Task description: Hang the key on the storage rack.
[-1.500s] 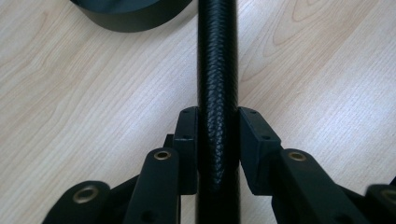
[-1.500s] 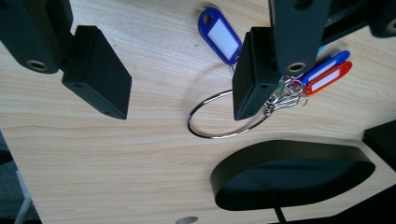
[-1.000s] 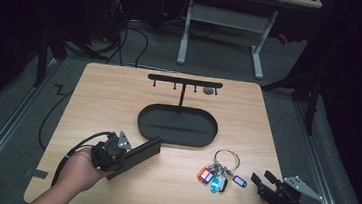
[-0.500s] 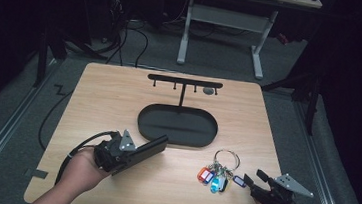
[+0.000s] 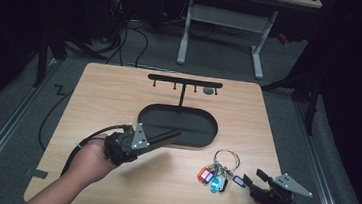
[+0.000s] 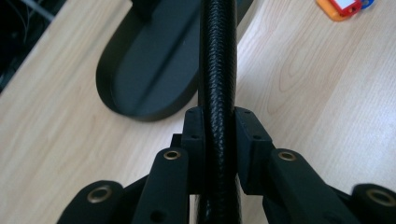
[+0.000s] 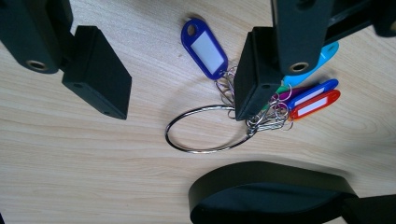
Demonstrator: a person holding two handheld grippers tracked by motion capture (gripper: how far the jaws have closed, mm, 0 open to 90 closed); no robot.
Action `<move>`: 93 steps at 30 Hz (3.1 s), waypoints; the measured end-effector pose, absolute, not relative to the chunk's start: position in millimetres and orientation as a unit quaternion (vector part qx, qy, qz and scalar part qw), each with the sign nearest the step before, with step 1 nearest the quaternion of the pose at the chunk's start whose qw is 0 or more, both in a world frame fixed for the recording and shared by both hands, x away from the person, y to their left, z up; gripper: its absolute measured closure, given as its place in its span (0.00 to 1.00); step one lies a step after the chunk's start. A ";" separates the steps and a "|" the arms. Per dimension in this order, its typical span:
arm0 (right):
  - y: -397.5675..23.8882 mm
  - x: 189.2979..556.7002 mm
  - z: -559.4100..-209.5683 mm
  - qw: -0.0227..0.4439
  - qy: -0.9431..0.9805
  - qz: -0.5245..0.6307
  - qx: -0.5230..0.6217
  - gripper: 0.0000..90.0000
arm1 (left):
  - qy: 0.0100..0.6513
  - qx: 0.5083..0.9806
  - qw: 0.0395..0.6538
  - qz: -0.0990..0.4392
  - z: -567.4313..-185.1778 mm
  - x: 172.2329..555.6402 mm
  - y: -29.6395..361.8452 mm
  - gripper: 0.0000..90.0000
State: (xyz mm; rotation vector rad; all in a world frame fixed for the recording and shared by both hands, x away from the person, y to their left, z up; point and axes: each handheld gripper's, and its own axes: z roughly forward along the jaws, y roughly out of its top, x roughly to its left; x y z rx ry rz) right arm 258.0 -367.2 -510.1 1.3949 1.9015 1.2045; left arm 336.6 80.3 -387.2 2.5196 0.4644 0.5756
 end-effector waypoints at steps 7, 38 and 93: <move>-366.2 261.3 -511.6 0.237 0.697 0.441 0.513 0.43 | 0.130 0.933 0.240 0.237 -383.2 351.2 60.1 0.85; -371.3 257.5 -509.0 0.242 0.685 0.453 0.516 0.44 | 0.042 0.925 0.232 0.299 -419.4 430.4 -10.0 0.85; -371.9 256.3 -511.7 0.233 0.685 0.452 0.522 0.44 | 0.095 0.948 0.151 0.265 -468.4 452.3 3.5 0.68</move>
